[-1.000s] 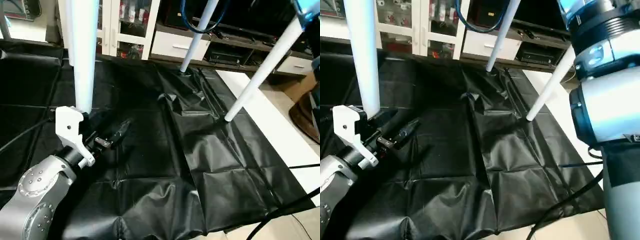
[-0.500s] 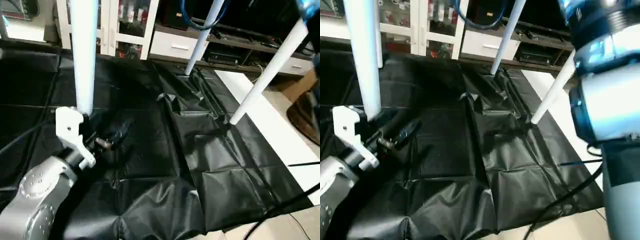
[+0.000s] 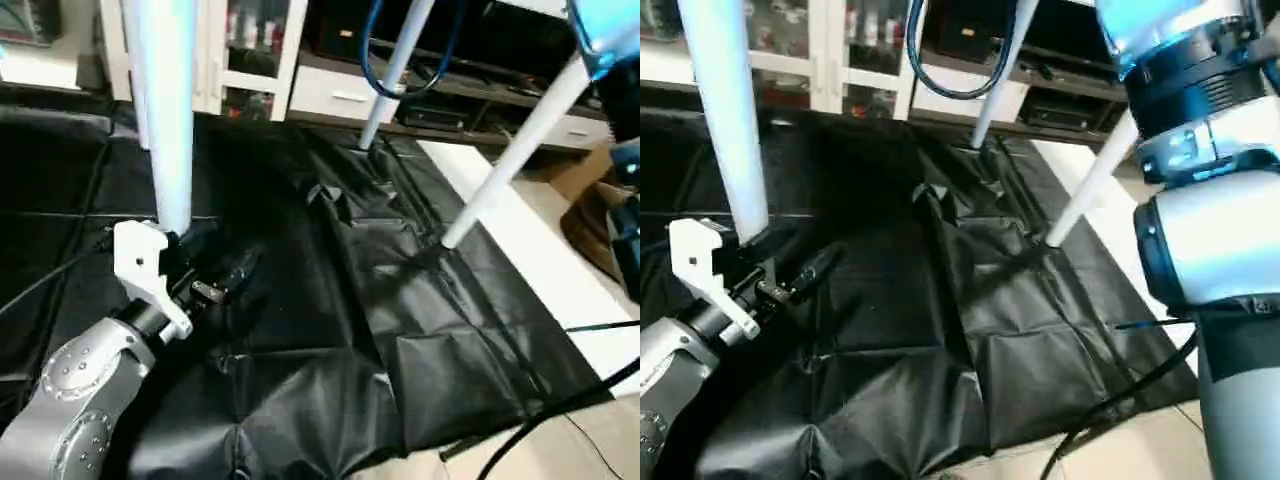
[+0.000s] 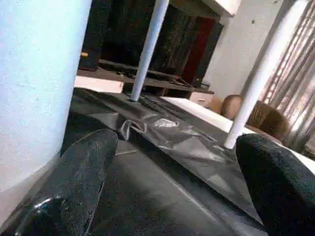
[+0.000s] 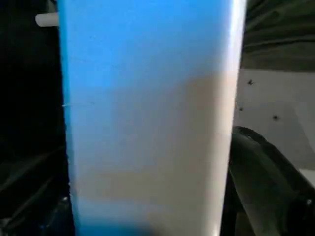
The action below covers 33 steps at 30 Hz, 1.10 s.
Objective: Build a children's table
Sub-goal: Flip table
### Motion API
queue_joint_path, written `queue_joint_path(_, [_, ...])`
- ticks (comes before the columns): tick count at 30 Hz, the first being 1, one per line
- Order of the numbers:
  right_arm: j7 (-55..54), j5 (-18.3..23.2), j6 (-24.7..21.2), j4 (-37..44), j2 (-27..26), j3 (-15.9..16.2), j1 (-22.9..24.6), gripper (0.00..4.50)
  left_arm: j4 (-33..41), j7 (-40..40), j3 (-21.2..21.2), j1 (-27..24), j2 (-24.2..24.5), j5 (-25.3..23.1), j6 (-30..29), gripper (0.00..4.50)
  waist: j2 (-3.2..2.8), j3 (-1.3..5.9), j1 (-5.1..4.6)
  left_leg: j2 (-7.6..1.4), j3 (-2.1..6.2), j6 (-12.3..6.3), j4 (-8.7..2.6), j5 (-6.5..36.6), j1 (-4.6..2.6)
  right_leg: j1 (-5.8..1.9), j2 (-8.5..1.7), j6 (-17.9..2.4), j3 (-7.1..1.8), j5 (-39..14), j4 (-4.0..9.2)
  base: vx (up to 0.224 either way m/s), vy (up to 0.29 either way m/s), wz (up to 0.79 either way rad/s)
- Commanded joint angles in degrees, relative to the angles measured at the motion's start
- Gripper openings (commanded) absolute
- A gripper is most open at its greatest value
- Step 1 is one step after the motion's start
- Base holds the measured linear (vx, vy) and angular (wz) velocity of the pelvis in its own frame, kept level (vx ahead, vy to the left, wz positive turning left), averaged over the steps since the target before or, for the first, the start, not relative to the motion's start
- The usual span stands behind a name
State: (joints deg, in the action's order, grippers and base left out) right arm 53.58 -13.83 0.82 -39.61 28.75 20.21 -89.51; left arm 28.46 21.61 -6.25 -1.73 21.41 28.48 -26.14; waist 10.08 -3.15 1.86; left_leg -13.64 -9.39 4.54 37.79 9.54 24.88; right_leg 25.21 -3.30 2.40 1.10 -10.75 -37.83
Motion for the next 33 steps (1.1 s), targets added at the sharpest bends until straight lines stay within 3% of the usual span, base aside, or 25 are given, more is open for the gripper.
queue_joint_path(1, [5.7,3.6,-1.4,1.3,0.0,-0.2,3.9,3.84,2.0,-1.3,-2.2,2.7,-0.2,-1.2,3.2,4.37,-3.36,2.46,-0.53,0.60,0.21,7.73,-5.26,38.6,-3.47,0.88,-1.36,-4.9,0.00,-27.4,5.59,0.000,0.000,0.00])
queue_joint_path(4, [5.2,3.9,-1.9,3.0,-0.2,-1.3,4.9,4.20,2.0,-1.6,-1.8,2.7,-0.5,-1.6,3.2,4.37,-3.21,2.45,-0.57,0.63,0.37,7.59,-5.37,38.9,-3.39,0.66,-1.43,-4.7,0.17,-28.5,5.70,0.000,0.000,0.00])
queue_joint_path(8, [3.7,4.7,-1.6,8.1,-0.1,-2.9,8.1,4.45,1.5,-2.4,-0.9,3.1,-1.1,-2.5,3.2,4.37,-3.67,2.48,-0.73,0.64,0.91,8.15,-5.86,40.3,-3.43,0.09,-1.53,-4.8,0.73,-28.4,5.80,0.000,0.000,0.00])
queue_joint_path(11, [-0.4,4.7,2.7,9.6,-0.2,-4.1,10.3,4.45,0.3,-3.5,-0.1,4.2,-1.3,-4.0,3.1,4.37,-4.44,2.57,-0.77,0.53,1.28,8.20,-6.36,41.0,-3.44,-0.39,-1.67,-5.8,1.41,-25.0,5.69,0.000,0.000,0.00])
queue_joint_path(14, [-4.2,4.7,7.7,11.3,-0.4,-5.8,12.1,4.45,-0.3,-3.6,0.5,5.0,-1.7,-4.4,3.4,4.37,-4.51,2.44,-0.82,0.62,1.17,7.51,-5.97,43.0,-4.23,-0.05,-1.57,-5.6,2.00,-27.5,6.42,0.000,0.000,0.00])
queue_joint_path(16, [-4.9,5.0,8.9,11.8,-0.5,-6.4,12.5,4.45,-0.3,-3.6,0.7,5.2,-1.8,-4.5,3.4,4.37,-4.27,2.39,-1.03,0.59,1.27,7.07,-5.96,43.8,-4.27,-0.31,-1.56,-5.3,2.48,-29.2,6.58,0.000,0.000,0.00])
queue_joint_path(17, [-4.9,5.3,9.6,12.3,-0.4,-6.7,13.0,4.45,-0.4,-3.5,0.9,5.3,-1.9,-4.5,3.3,4.37,-4.58,2.36,-1.08,0.49,1.36,6.98,-6.15,43.7,-4.12,-0.60,-1.69,-5.5,2.54,-28.8,6.39,0.000,0.000,0.00])
queue_joint_path(18, [-5.0,6.6,11.1,14.2,-0.6,-7.9,14.3,4.45,-0.6,-3.7,1.2,5.3,-2.1,-4.8,3.4,4.37,-4.61,2.33,-1.16,0.36,1.40,6.81,-6.44,43.3,-3.81,-1.05,-1.80,-5.7,2.52,-27.9,6.20,0.000,0.000,0.00])
queue_joint_path(20, [-5.0,7.2,11.8,15.3,-0.7,-8.5,15.0,4.45,-0.7,-3.8,1.4,5.3,-2.2,-5.0,3.4,4.37,-4.72,2.27,-1.10,0.40,1.32,6.82,-6.43,42.8,-3.91,-1.04,-2.00,-5.9,2.65,-27.6,6.51,0.000,0.000,0.00])
queue_joint_path(22, [-3.9,12.0,15.8,20.3,-2.0,-11.4,18.1,4.45,-1.4,-4.8,2.0,5.2,-2.6,-6.5,3.8,4.37,-4.75,2.17,-1.25,0.28,1.32,6.55,-6.61,43.7,-4.04,-1.26,-1.94,-5.7,3.49,-28.0,6.72,0.000,0.000,0.00])
queue_joint_path(23, [-3.8,12.2,15.9,20.5,-2.1,-11.6,18.2,4.45,-1.4,-4.9,2.0,5.2,-2.6,-6.6,3.8,4.37,-5.00,2.18,-1.17,0.20,1.32,6.46,-6.71,43.7,-4.22,-1.39,-2.12,-5.7,3.64,-27.7,6.83,0.000,0.000,0.00])
queue_joint_path(24, [-3.5,16.1,19.5,23.8,-2.9,-12.8,20.4,4.45,-1.5,-5.8,2.5,5.3,-3.3,-7.3,3.6,4.37,-5.21,2.00,-1.47,-0.01,1.42,5.89,-7.40,45.1,-4.22,-2.17,-1.85,-5.4,4.75,-27.9,6.96,0.000,0.000,0.00])
queue_joint_path(25, [-3.8,17.2,20.9,24.9,-3.1,-13.0,21.1,4.45,-1.5,-5.9,2.7,5.4,-3.5,-7.3,3.4,4.37,-5.34,1.75,-1.31,-0.40,1.23,5.64,-8.07,46.1,-4.17,-2.52,-1.56,-5.5,5.22,-27.3,6.69,-0.055,-0.009,-0.15])
queue_joint_path(26, [-4.1,18.5,22.4,26.1,-3.3,-13.3,22.0,4.45,-1.6,-6.1,2.9,5.4,-3.8,-7.5,3.3,4.37,-6.05,1.37,-0.77,-1.55,0.41,5.27,-10.82,49.2,-2.88,-4.42,-0.59,-6.9,6.32,-22.9,3.31,-0.055,-0.009,-0.15])
queue_joint_path(27, [-4.2,19.3,23.3,27.0,-3.4,-13.5,22.5,4.45,-1.6,-6.2,3.1,5.4,-3.9,-7.6,3.2,4.37,-7.03,0.57,3.12,-2.66,-2.66,5.18,-14.76,54.3,2.83,-8.38,-0.07,-7.4,6.72,-14.4,-7.66,-0.097,-0.048,-0.01])
queue_joint_path(28, [-4.5,21.5,25.2,29.6,-3.9,-14.1,24.0,4.45,-1.8,-6.4,3.5,5.4,-4.2,-8.0,3.2,4.37,-6.26,0.62,5.80,-2.42,-4.50,3.70,-14.32,52.7,3.51,-8.31,-0.04,-5.8,5.70,-14.8,-8.83,-0.062,-0.120,0.10])
queue_joint_path(29, [-4.7,22.6,25.9,31.0,-4.3,-14.6,24.8,4.45,-1.9,-6.6,3.6,5.5,-4.4,-8.2,3.2,4.37,-6.00,1.23,6.85,-2.36,-5.51,2.95,-12.37,46.3,2.21,-7.45,-0.23,-3.7,1.96,-21.1,-9.85,-0.062,-0.120,0.10])
queue_joint_path(30, [-4.6,23.4,25.8,32.4,-4.5,-14.8,25.5,4.45,-2.1,-6.9,3.7,5.5,-4.5,-8.5,3.2,4.37,-2.28,1.52,4.46,0.07,-0.74,1.66,5.33,15.4,-5.49,3.25,-9.53,4.0,-5.56,-70.0,8.93,0.082,-0.151,0.07])
queue_joint_path(31, [-4.4,24.0,25.7,33.6,-4.8,-15.0,26.1,4.45,-2.3,-7.2,3.7,5.5,-4.7,-8.8,3.3,4.37,-2.26,1.86,5.70,0.97,1.18,0.73,4.08,8.1,-2.84,-0.15,-8.22,3.3,-7.98,-67.6,8.11,0.121,-0.120,0.14])
queue_joint_path(32, [-4.4,25.3,24.7,35.4,-5.3,-15.5,27.4,4.45,-2.6,-7.7,3.5,5.4,-5.0,-9.0,3.4,4.37,-3.22,2.91,7.10,0.47,0.87,2.25,0.13,5.7,-3.47,-2.14,-5.96,2.6,-6.00,-50.1,5.20,0.121,-0.120,0.14])
queue_joint_path(33, [-4.4,29.1,20.1,39.6,-6.2,-16.4,31.3,4.45,-2.9,-8.6,3.0,5.1,-5.4,-9.4,3.5,4.37,-5.13,2.61,6.78,0.31,-0.35,4.16,-1.95,14.3,-6.27,0.53,-1.89,-2.8,-3.13,-30.3,3.21,-0.045,-0.080,0.41])
